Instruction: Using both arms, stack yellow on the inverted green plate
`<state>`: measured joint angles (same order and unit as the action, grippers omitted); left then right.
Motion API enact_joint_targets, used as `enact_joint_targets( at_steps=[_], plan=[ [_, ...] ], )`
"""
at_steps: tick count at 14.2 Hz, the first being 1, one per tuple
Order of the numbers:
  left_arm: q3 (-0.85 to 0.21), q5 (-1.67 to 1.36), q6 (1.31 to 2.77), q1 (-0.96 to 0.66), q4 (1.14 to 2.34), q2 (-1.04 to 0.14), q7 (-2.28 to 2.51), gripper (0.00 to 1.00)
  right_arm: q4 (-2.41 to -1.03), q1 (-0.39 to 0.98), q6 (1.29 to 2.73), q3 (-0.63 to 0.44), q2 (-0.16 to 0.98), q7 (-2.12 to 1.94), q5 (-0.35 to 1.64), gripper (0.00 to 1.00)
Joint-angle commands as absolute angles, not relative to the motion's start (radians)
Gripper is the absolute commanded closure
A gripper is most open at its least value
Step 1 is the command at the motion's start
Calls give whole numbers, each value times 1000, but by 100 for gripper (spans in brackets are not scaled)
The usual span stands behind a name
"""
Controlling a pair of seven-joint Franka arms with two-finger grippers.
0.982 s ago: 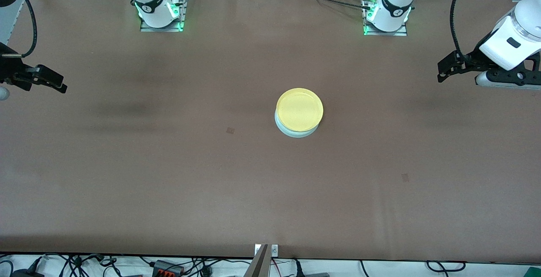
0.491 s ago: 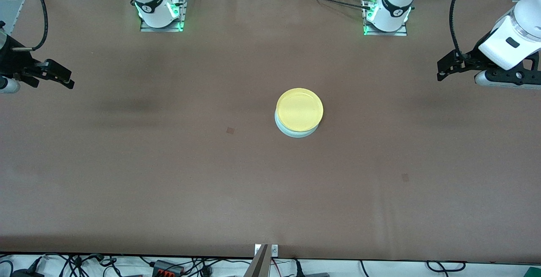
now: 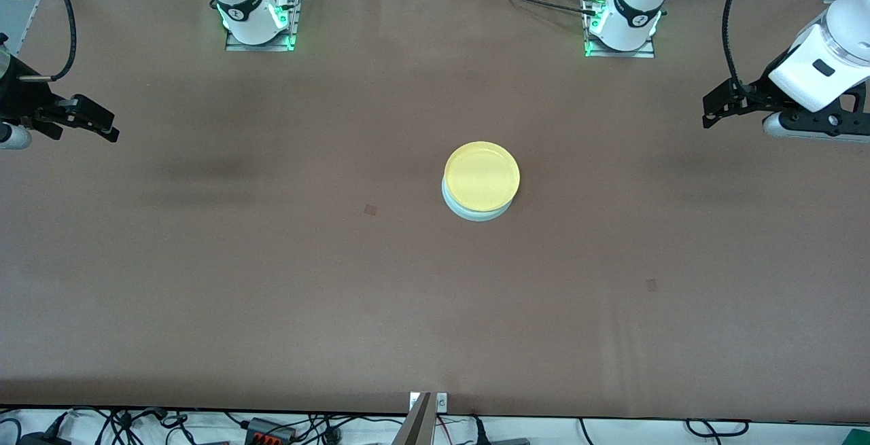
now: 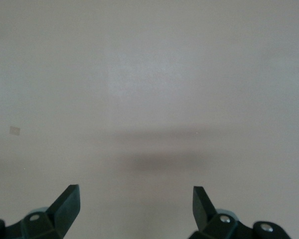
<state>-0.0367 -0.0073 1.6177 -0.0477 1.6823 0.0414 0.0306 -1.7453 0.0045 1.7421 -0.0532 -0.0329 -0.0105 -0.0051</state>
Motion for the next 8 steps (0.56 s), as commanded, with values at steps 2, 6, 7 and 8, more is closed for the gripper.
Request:
enact_joint_targets(
  at_steps=[2, 6, 7, 8],
  plan=[
    [-34, -6, 1588, -52, 1647, 29, 20, 0, -1769, -2, 1747, -55, -55, -2, -12, 0],
    [-34, -8, 1586, -52, 1647, 29, 20, 0, -1769, -2, 1746, -57, -57, -6, -14, 0],
    [-34, -8, 1586, -52, 1647, 29, 20, 0, -1769, -2, 1746, -57, -57, -9, -14, 0],
    [-34, -9, 1586, -52, 1647, 29, 20, 0, -1769, -2, 1746, -57, -57, -12, -14, 0]
  ],
)
